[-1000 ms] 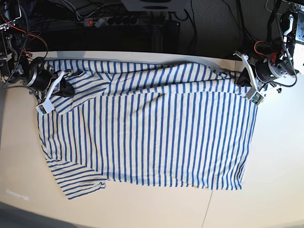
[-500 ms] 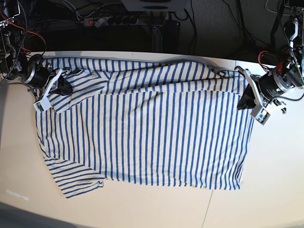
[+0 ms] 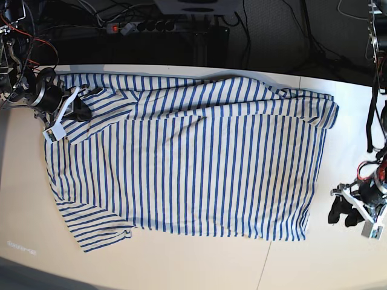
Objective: Fold the T-shirt properly
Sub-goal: 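Release the shirt and move the left gripper to the hem corner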
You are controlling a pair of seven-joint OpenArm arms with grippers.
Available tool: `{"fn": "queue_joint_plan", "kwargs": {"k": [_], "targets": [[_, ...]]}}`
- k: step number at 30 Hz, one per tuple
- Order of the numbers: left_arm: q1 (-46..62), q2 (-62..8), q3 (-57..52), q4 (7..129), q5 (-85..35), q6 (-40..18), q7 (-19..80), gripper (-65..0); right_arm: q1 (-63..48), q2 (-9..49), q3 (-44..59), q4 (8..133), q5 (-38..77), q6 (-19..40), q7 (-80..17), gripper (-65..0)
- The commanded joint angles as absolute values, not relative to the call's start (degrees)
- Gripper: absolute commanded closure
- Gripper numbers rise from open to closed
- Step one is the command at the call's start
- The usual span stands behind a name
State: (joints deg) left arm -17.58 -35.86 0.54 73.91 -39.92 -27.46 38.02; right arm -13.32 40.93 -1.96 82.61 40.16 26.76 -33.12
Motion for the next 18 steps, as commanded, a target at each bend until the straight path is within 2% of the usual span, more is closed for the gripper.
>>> {"fn": "queue_joint_plan", "kwargs": {"k": [1, 7, 11, 18], "targets": [[-21.8, -36.1, 1.5, 70.3, -41.4, -27.7, 37.4, -37.9, -13.7, 41.7, -1.9, 82.1, 36.4, 29.8, -36.4, 0.0], [-38.1, -29.9, 6.5, 42.2, -43.0, -30.5, 38.6, -37.9, -13.7, 41.7, -1.9, 82.2, 36.4, 29.8, -36.0, 0.0], [-44.8, -26.7, 6.4, 26.9, -42.5, -31.1, 36.1, -37.9, -13.7, 41.7, -1.9, 82.1, 36.4, 29.8, -36.0, 0.0], [-46.3, -24.9, 6.4, 17.8, -39.8, -29.6, 33.0, -37.9, -13.7, 41.7, -1.9, 82.2, 36.4, 29.8, -36.0, 0.0]]}}
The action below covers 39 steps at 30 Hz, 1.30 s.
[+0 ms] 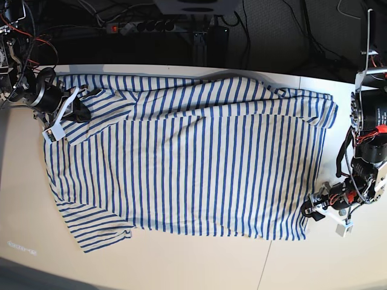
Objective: Fold the T-shirt properly
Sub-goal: 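Release the shirt and move the left gripper to the hem corner, then move the right gripper to the sleeve-side hem corner and grasp it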
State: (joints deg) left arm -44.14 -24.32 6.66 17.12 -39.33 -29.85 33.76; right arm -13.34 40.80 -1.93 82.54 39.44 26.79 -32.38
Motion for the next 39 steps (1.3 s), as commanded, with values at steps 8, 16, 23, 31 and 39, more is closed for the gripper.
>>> {"fn": "queue_joint_plan", "kwargs": {"k": [8, 16, 23, 31, 39], "targets": [[-45.6, -23.9, 6.4, 17.8, -38.4, -27.6, 32.2, -37.9, -13.7, 41.7, -1.9, 82.2, 36.4, 29.8, -36.0, 0.0], [-45.6, -19.0, 6.4, 17.8, -38.2, -27.6, 32.1, -37.8, -13.7, 41.7, -1.9, 82.2, 36.4, 29.8, -36.1, 0.0], [-45.6, -18.3, 6.4, 17.8, -35.7, -27.6, 31.9, -31.8, -13.7, 41.7, -1.9, 82.2, 36.5, 29.8, -36.0, 0.0], [-45.6, -18.3, 6.4, 18.4, -33.2, -28.3, 30.2, 0.0, -12.8, 41.7, -1.6, 83.0, 39.5, 29.8, -36.0, 0.0], [-45.8, -18.3, 6.4, 18.5, -33.6, -30.3, 31.4, 0.0, -10.8, 41.7, 5.2, 88.1, 43.6, 29.8, -36.0, 0.0]]}}
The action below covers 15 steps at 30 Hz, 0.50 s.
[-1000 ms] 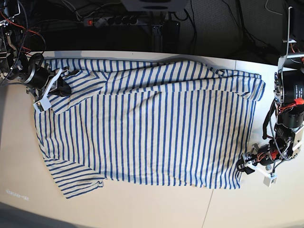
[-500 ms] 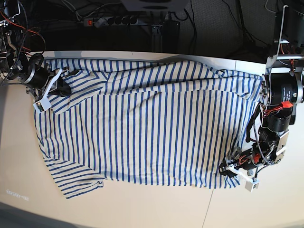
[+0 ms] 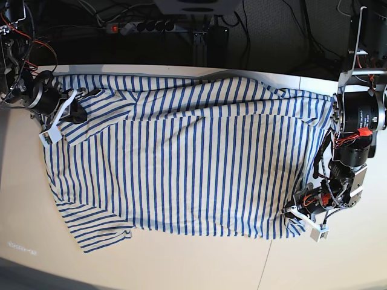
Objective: Fold the T-shirt properly
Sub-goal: 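Move the right gripper to the sleeve-side hem corner and grasp it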
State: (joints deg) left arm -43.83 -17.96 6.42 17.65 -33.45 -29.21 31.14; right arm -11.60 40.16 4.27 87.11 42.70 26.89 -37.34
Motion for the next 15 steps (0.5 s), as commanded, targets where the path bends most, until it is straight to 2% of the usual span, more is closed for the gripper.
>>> {"fn": "queue_joint_plan", "kwargs": {"k": [1, 9, 15], "targets": [[-45.9, -18.2, 6.4, 18.5, -33.6, -30.3, 32.0, 0.0, -10.8, 41.7, 6.7, 89.0, 44.2, 29.8, -36.0, 0.0], [-47.0, -17.9, 6.4, 20.3, -33.6, -33.8, 37.2, 0.0, -3.5, 41.8, 15.7, 88.6, 44.8, 29.8, -36.1, 0.0], [-47.0, -17.9, 6.4, 24.0, -33.5, -33.8, 39.7, 0.0, 8.4, 41.8, 15.8, 74.1, 43.6, 29.8, -36.3, 0.0]]}}
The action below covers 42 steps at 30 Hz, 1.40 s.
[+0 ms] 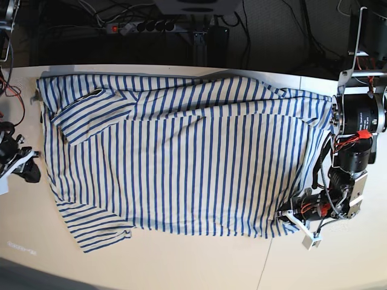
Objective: Fold the T-shirt properly
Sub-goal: 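Move the right gripper to the sleeve-side hem corner and grasp it, then fold the shirt lengthwise by pulling both held corners over the body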
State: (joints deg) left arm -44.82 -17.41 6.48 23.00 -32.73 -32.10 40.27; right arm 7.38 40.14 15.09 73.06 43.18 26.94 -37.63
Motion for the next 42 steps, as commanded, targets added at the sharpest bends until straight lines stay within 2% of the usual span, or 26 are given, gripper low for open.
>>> {"fn": "queue_joint_plan", "kwargs": {"k": [1, 3, 9, 11, 12, 14, 15, 16, 26, 33, 37, 38, 39, 40, 42], "targets": [[-47.0, -17.9, 6.4, 24.3, -33.4, -33.9, 40.0, 0.0, 10.8, 41.8, 15.8, 70.7, 43.1, 29.7, -36.3, 0.0], [-46.9, -17.9, 6.4, 24.3, -33.4, -33.9, 40.6, 0.0, 15.9, 41.8, 15.8, 63.2, 42.1, 29.3, -36.2, 0.0], [-46.7, -17.9, 6.4, 24.3, -33.5, -33.9, 40.6, 0.0, 31.6, 41.7, 15.8, 38.8, 36.1, 21.9, -34.3, 0.0], [-46.7, -17.9, 6.4, 24.3, -33.6, -33.9, 40.6, 0.0, 35.8, 41.6, 15.8, 31.0, 35.7, 21.6, -32.5, 0.0], [-46.7, -17.9, 6.4, 24.3, -33.6, -33.9, 40.6, 0.0, 37.6, 41.3, 15.8, 27.6, 35.5, 21.6, -32.2, -7.1], [-46.7, -17.9, 6.4, 24.3, -33.7, -33.9, 40.6, 0.0, 40.1, 40.2, 15.8, 22.4, 34.2, 22.9, -32.1, -25.8], [-46.7, -17.9, 6.4, 24.3, -33.7, -33.9, 40.5, 0.0, 40.7, 39.5, 15.8, 20.6, 33.7, 23.7, -31.9, -31.4], [-46.7, -17.9, 6.4, 24.3, -33.9, -33.9, 40.6, 0.0, 41.2, 38.5, 15.8, 19.3, 32.8, 23.9, -31.8, -33.2], [-46.7, -17.9, 6.4, 24.3, -35.2, -33.9, 41.9, 0.0, 41.1, 27.7, 15.8, 14.6, 29.5, 23.8, -30.2, -33.2], [-46.7, -17.9, 6.4, 24.3, -35.4, -33.9, 41.8, 0.0, 41.1, 23.7, 15.8, 14.7, 29.2, 26.0, -29.5, -33.2], [-46.7, -17.9, 6.4, 24.3, -36.0, -33.9, 41.8, 0.0, 41.1, 22.2, 15.8, 14.7, 24.8, 25.9, -27.9, -32.9], [-46.7, -18.0, 6.4, 24.3, -36.0, -33.9, 41.8, 0.0, 41.2, 22.0, 15.8, 14.7, 23.0, 25.9, -27.4, -31.6], [-46.7, -18.0, 6.4, 24.3, -36.0, -33.9, 41.6, 0.0, 41.2, 22.0, 15.8, 14.7, 21.1, 25.9, -27.1, -27.6], [-46.7, -18.0, 6.4, 24.3, -36.0, -33.9, 41.3, 0.0, 41.2, 22.1, 15.7, 14.9, 19.6, 25.9, -26.9, -22.0], [-46.7, -18.0, 6.4, 24.3, -36.0, -33.9, 40.6, 0.0, 41.2, 22.2, 15.7, 15.8, 16.9, 25.9, -26.7, -6.4]]}}
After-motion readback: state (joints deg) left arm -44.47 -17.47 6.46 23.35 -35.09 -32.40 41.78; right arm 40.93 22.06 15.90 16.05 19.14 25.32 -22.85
